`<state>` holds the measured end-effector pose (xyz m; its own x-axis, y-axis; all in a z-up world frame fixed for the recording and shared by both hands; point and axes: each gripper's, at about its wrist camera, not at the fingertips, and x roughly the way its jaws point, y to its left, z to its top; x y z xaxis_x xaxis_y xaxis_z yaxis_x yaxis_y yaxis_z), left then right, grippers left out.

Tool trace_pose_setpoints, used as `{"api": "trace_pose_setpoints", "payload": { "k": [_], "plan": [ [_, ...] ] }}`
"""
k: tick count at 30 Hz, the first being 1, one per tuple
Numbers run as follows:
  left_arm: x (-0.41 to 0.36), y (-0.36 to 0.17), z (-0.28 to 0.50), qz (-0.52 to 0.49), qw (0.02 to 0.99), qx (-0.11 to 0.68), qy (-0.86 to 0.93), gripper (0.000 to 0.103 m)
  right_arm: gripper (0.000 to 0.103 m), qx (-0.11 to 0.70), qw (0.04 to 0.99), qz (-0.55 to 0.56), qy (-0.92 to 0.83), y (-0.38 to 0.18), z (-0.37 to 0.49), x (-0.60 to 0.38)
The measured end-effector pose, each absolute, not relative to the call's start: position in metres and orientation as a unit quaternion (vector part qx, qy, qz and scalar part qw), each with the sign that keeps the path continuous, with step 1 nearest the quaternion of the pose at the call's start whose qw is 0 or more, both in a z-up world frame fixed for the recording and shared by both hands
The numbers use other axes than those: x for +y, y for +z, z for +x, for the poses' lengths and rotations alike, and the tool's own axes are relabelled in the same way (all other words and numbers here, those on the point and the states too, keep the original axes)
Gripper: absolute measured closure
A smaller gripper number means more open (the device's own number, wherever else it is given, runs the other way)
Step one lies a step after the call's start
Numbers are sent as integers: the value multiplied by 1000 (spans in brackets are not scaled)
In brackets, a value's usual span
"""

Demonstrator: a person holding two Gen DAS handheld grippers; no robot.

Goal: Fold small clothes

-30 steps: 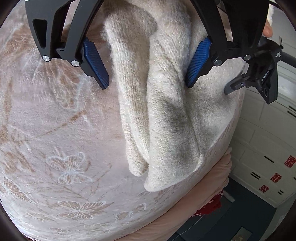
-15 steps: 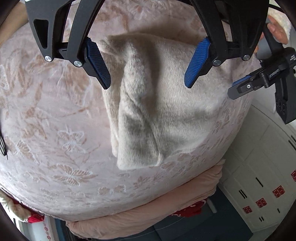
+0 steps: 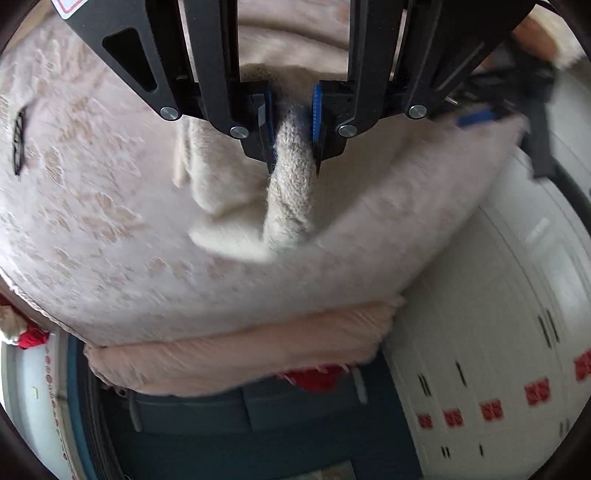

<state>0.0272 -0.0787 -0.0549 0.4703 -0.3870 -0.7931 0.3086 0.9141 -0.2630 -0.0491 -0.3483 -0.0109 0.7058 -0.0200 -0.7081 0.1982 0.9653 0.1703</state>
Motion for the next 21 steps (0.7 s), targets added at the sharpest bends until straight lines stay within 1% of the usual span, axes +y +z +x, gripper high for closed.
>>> {"api": "trace_pose_setpoints", "payload": {
  "k": [2, 3, 4, 6, 8, 10, 11, 12, 13, 14, 16, 17, 18, 19, 20, 21],
  "plan": [
    [-81, -61, 26, -39, 851, 483, -203, 5, 89, 469, 867, 147, -87, -90, -44, -375],
    [-83, -63, 25, -40, 848, 487, -205, 5, 89, 497, 845, 176, -93, -121, -47, -386],
    [-86, -65, 24, -43, 844, 493, -208, 5, 89, 476, 851, 200, -92, -127, -55, -391],
    [-91, -66, 21, -43, 838, 496, -223, 5, 85, 454, 856, 230, -87, -111, -62, -394],
    [-99, -67, 16, -26, 832, 499, -240, 5, 80, 438, 864, 234, -85, -89, -67, -392],
    [-109, -73, 6, -3, 819, 510, -262, 5, 79, 429, 872, 221, -87, -71, -77, -387],
    [-114, -77, 0, 12, 813, 514, -273, 5, 69, 427, 874, 216, -88, -66, -82, -386],
    [-118, -80, -4, 21, 811, 514, -279, 5, 63, 428, 873, 214, -90, -64, -88, -386],
    [-120, -85, -8, 33, 811, 513, -280, 5, 50, 432, 871, 214, -100, -65, -92, -385],
    [-122, -89, -11, 39, 812, 511, -280, 5, 48, 436, 866, 217, -111, -70, -99, -383],
    [-127, -98, -12, 47, 815, 508, -275, 7, 48, 446, 854, 241, -118, -86, -106, -386],
    [-130, -102, -11, 53, 816, 508, -270, 9, 48, 448, 848, 257, -118, -94, -106, -388],
    [-132, -103, -10, 54, 816, 506, -273, 18, 48, 448, 844, 271, -117, -99, -106, -389],
    [-133, -104, -7, 54, 817, 502, -278, 33, 48, 445, 843, 281, -116, -101, -105, -390],
    [-134, -105, -2, 52, 817, 501, -281, 41, 51, 442, 842, 287, -115, -102, -101, -390],
    [-134, -106, 3, 50, 814, 505, -284, 57, 56, 441, 841, 296, -107, -103, -96, -392]
  ]
}}
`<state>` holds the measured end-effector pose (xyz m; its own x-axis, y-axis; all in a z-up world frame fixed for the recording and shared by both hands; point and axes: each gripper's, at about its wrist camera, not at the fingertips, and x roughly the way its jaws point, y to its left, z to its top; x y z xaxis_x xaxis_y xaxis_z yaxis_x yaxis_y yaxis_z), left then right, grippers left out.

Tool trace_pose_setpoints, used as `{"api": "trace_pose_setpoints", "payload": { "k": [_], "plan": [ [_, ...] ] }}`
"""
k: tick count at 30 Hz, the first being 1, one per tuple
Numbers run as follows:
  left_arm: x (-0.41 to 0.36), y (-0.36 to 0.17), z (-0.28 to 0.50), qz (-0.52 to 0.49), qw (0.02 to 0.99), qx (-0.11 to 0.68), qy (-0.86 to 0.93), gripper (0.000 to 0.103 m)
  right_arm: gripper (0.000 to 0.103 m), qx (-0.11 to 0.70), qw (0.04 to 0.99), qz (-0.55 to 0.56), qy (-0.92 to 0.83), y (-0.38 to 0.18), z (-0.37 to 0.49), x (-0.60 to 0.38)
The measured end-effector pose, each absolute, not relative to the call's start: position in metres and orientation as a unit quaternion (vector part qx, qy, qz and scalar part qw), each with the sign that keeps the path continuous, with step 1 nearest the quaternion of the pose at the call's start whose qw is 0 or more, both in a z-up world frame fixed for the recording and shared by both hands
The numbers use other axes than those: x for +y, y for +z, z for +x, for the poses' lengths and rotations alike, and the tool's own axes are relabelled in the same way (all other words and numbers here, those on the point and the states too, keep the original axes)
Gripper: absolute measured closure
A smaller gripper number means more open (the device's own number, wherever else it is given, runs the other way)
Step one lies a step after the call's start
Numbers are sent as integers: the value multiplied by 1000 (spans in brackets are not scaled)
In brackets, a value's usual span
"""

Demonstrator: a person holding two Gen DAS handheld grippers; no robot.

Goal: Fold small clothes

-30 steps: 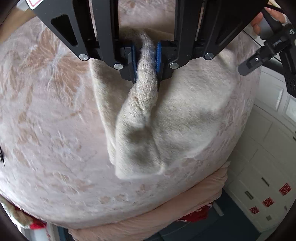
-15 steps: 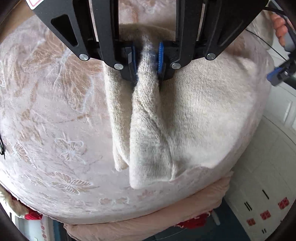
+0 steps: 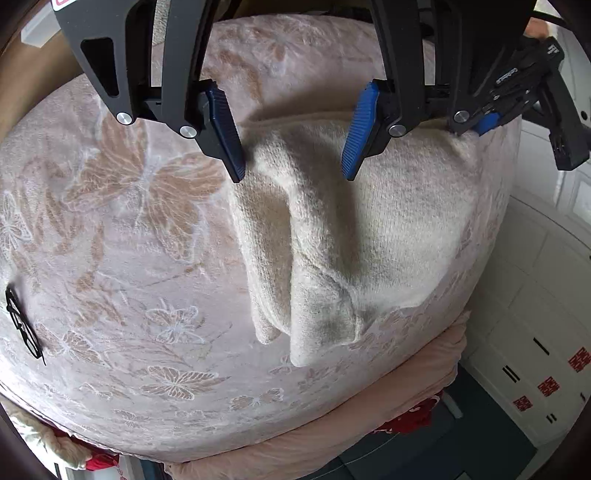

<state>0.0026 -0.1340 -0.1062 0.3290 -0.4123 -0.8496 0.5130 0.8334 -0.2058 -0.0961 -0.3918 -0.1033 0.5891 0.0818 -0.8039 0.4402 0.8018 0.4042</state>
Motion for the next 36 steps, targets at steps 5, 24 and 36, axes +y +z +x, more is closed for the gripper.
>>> {"api": "trace_pose_setpoints", "payload": {
  "k": [5, 24, 36],
  "plan": [
    [-116, -109, 20, 6, 809, 527, -258, 85, 92, 424, 853, 297, -66, -79, -66, -379],
    [-123, -44, 10, -28, 807, 497, -318, 38, 46, 408, 886, 172, -139, -55, -93, -373],
    [-192, -122, 92, -36, 803, 536, -258, 7, 22, 476, 814, 323, -87, -143, -39, -427]
  ]
}}
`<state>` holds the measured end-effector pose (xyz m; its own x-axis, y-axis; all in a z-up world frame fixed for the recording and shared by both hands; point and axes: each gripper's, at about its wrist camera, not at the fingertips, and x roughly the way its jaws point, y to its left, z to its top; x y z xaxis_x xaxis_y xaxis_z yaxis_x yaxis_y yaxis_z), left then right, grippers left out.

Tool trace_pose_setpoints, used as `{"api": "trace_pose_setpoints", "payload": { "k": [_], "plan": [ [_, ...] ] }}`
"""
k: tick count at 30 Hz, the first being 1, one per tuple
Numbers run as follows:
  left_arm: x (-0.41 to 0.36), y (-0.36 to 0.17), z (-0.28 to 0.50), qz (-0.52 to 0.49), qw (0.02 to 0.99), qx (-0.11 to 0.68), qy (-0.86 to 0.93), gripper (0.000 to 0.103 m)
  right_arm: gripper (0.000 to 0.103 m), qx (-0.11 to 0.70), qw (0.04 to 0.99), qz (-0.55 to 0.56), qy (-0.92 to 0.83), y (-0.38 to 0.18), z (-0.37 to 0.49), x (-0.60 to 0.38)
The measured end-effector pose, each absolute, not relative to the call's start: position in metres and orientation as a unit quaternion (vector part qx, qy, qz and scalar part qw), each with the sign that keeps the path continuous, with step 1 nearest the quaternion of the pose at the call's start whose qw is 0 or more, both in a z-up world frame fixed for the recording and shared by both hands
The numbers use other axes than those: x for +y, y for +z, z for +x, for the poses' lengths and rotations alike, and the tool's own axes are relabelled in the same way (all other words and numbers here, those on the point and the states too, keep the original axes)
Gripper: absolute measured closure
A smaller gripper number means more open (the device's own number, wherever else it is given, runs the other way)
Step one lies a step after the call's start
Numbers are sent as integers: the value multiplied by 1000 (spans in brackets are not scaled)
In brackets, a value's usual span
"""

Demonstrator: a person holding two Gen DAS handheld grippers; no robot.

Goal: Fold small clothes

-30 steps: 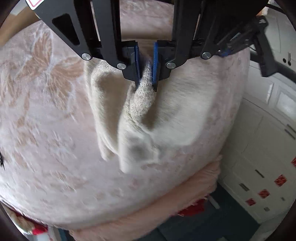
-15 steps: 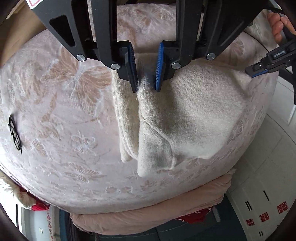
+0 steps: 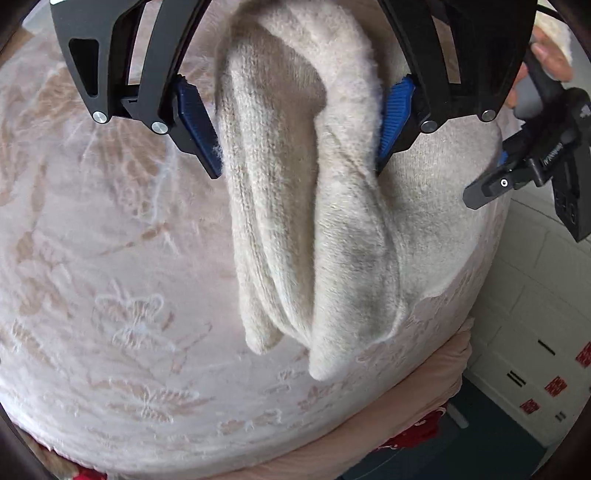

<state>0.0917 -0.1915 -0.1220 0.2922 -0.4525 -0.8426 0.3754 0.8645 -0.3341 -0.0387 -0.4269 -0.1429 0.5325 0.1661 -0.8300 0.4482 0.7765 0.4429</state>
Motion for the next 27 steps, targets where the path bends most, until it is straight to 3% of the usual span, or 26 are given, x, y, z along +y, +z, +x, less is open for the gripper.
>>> {"api": "trace_pose_setpoints", "payload": {
  "k": [2, 5, 7, 9, 11, 13, 15, 27],
  "plan": [
    [-197, -138, 91, -21, 799, 543, -258, 5, 15, 465, 806, 355, -84, -152, -39, -431],
    [-181, -162, 103, -114, 756, 586, -268, 5, 14, 461, 810, 353, -82, -155, -35, -429],
    [-182, -159, 103, -111, 757, 584, -272, 5, 16, 461, 811, 350, -82, -154, -31, -426],
    [-184, -155, 99, -105, 759, 581, -274, 14, 30, 460, 809, 357, -74, -154, -28, -423],
    [-185, -146, 96, -107, 758, 581, -275, 29, 57, 458, 806, 369, -62, -148, -23, -421],
    [-187, -130, 92, -99, 763, 576, -277, 51, 66, 454, 811, 365, -63, -135, -23, -418],
    [-191, -113, 87, -83, 771, 567, -278, 57, 69, 440, 824, 352, -66, -113, -26, -413],
    [-178, 47, 29, -68, 815, 455, -353, 57, 69, 303, 916, 250, -86, 73, -100, -381]
  ]
}}
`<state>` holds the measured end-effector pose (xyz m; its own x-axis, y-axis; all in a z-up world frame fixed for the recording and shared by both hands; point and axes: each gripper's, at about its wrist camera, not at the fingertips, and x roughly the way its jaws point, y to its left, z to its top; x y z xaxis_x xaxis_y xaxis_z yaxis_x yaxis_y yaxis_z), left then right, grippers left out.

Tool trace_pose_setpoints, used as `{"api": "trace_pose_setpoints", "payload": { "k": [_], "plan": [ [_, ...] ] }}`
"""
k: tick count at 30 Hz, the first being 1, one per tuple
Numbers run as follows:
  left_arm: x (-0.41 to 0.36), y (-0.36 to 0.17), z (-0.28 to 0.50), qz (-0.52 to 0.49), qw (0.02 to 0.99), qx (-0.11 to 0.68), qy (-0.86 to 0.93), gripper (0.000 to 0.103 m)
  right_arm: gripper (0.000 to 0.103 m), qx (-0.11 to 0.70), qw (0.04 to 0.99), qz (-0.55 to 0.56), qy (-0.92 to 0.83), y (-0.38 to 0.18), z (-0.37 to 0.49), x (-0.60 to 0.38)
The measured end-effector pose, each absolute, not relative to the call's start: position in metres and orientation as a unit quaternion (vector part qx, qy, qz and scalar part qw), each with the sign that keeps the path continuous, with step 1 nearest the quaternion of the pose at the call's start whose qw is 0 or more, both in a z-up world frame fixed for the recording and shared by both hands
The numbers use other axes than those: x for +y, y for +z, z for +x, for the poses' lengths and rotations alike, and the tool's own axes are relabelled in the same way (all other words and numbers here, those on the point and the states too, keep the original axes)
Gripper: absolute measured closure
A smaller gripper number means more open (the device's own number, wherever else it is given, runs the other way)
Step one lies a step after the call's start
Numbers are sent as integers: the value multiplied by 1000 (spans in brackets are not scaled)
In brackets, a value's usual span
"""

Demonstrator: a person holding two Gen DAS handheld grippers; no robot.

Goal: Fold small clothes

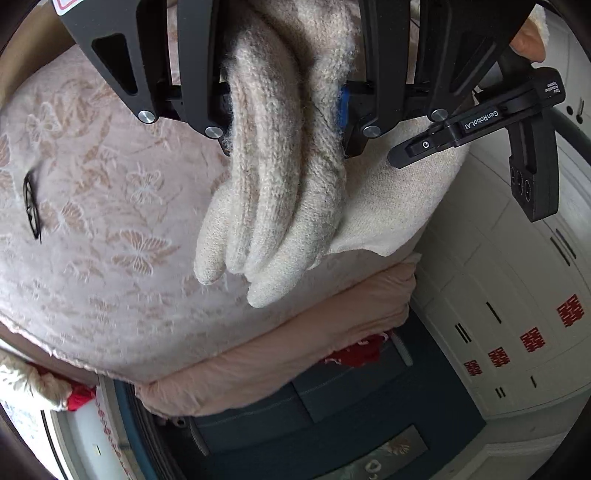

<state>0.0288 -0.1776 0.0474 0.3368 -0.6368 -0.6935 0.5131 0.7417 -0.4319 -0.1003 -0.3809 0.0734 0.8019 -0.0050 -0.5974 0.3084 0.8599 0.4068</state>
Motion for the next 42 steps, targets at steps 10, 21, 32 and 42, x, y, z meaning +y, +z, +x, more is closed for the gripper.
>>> {"api": "trace_pose_setpoints", "payload": {
  "k": [10, 21, 32, 42],
  "plan": [
    [-105, 153, 1, -89, 854, 357, -368, 53, 68, 203, 964, 157, -63, 173, -141, -299],
    [6, 178, 19, -107, 890, 310, -316, 51, 67, 170, 977, 121, 39, 190, -95, -213],
    [49, -32, 128, -50, 878, 422, -218, 28, 62, 394, 903, 169, -16, -45, 29, -213],
    [61, -54, 80, -33, 895, 412, -166, 36, 98, 393, 916, 75, 38, -43, 2, -153]
  ]
}}
